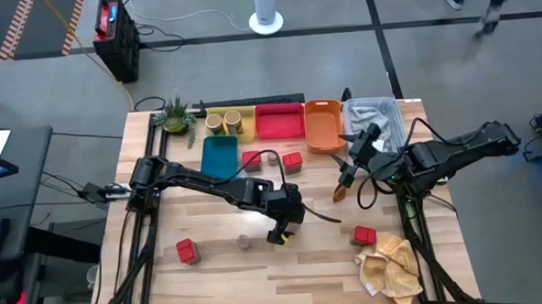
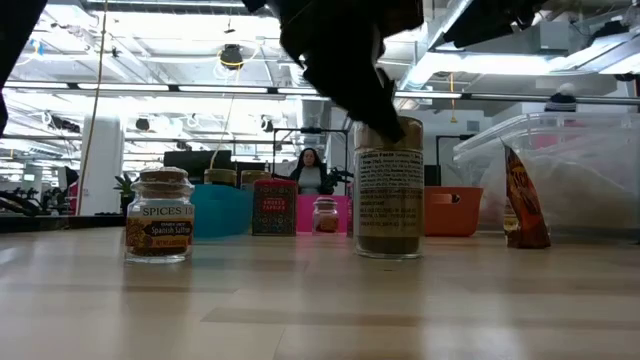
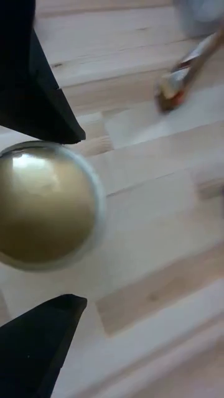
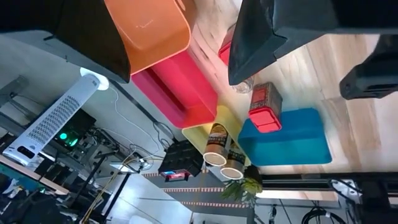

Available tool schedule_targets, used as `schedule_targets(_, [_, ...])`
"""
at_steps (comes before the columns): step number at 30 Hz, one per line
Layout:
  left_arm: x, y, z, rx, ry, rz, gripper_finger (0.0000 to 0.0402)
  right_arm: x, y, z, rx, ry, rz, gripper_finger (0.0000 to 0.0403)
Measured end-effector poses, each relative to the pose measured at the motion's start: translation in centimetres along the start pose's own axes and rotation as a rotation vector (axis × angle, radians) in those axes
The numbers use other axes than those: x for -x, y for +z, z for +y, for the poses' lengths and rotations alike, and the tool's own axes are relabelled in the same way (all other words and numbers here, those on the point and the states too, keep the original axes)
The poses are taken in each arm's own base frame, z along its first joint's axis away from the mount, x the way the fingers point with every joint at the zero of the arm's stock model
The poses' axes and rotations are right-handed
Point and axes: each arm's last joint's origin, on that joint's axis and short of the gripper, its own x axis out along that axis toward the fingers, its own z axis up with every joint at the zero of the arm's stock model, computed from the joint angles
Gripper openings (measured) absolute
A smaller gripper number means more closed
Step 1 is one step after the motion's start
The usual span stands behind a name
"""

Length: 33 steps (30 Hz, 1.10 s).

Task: Sort spices by type
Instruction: Put the golden seasoning bottle into the yellow bin

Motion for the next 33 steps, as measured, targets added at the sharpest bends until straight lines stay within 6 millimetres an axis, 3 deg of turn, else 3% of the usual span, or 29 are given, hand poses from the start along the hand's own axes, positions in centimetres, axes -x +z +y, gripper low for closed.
schedule_targets(8, [-1.6, -0.6, -0.1, -0.007, -0.001, 0.025, 0.038, 0.1, 0.0, 0.1, 0.004, 0.008, -0.002, 0.0303])
schedule_targets(18, [-2.1, -0.9, 0.0, 0.016, 0.016, 0.044, 0.0271, 0.1, 0.0, 0.1, -0.002, 0.01, -0.003, 0.0303])
schedule_targets(26, [0.9, 0.5, 2.3, 0.041, 0.044, 0.103, 0.0271, 0.2, 0.0, 0.3, -0.006, 0.022, -0.005, 0.0303])
schedule_targets(33, [7.0, 1.0, 6.2, 0.073, 0.23, 0.06, 0.0271, 0.3, -0.1, 0.3, 0.001, 0.026, -0.002, 0.0303])
